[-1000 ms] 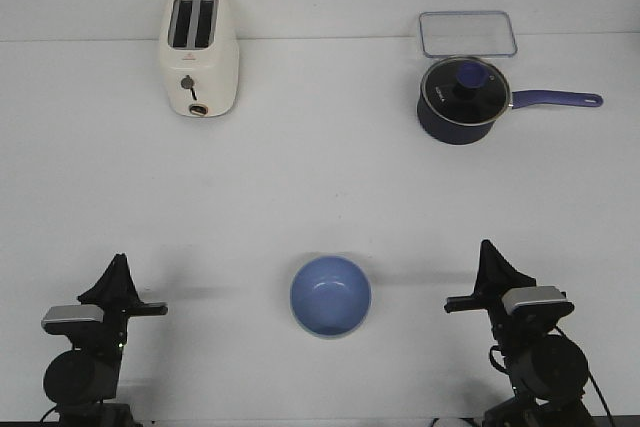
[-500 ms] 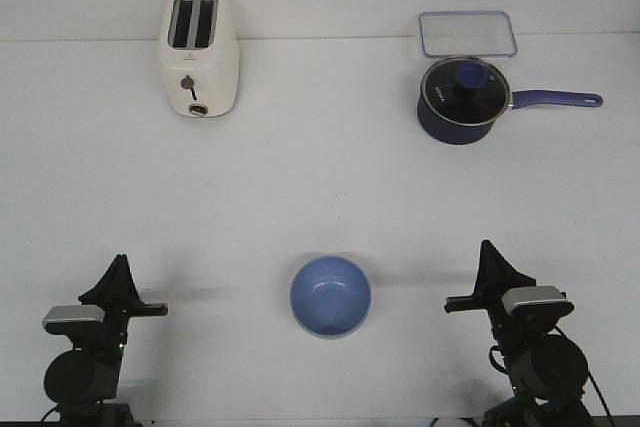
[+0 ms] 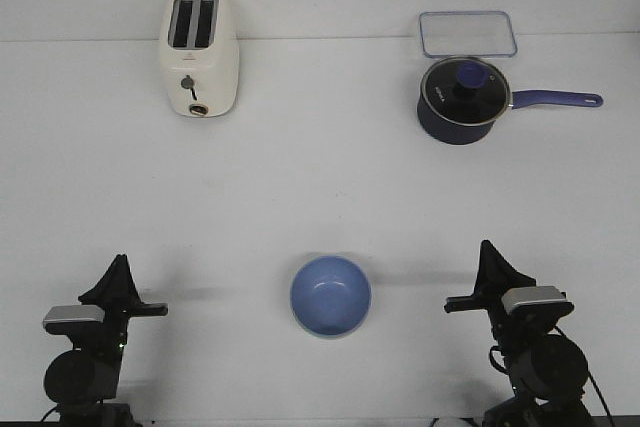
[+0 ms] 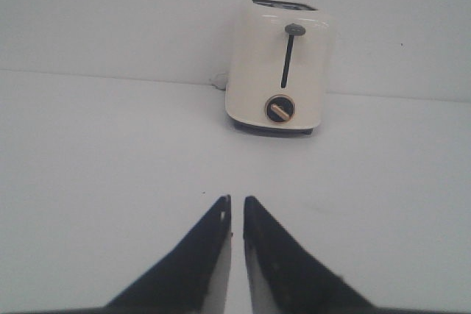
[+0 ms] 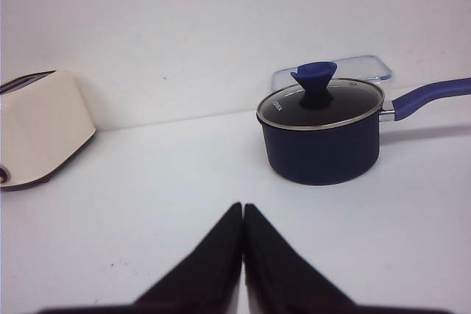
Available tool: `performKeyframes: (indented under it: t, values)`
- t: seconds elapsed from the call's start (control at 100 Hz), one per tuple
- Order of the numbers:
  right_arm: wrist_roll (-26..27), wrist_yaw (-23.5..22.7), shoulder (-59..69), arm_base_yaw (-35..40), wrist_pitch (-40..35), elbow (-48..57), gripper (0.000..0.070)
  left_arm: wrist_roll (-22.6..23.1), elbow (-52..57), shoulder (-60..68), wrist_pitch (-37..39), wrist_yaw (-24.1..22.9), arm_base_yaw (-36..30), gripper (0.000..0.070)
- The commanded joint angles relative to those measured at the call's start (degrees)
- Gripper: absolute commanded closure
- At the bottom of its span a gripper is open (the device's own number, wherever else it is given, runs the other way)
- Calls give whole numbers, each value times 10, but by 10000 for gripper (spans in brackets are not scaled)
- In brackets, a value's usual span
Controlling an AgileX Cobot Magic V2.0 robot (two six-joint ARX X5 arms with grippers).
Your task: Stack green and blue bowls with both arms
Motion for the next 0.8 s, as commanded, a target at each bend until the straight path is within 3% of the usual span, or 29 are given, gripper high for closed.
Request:
performKeyframes:
  t: [0.0,0.15,0.39,0.53,0.79]
  values:
    - [-35,3,1,3,5,0,699,-2,-12,-1,6,0,1,685]
    - [-119,14,-12,-31,6,-7,699,-2,-12,-1,5,0,1,685]
    - [-260,-164,-85,-172,6,-83,699,-1,-12,-1,5,0,1,685]
    - [-275,-172,-114,-212,14,-132,699,-1,-12,-1,6,0,1,685]
    - [-291,-172,-114,-216,34,-171,699,-2,-11,-1,6,0,1,685]
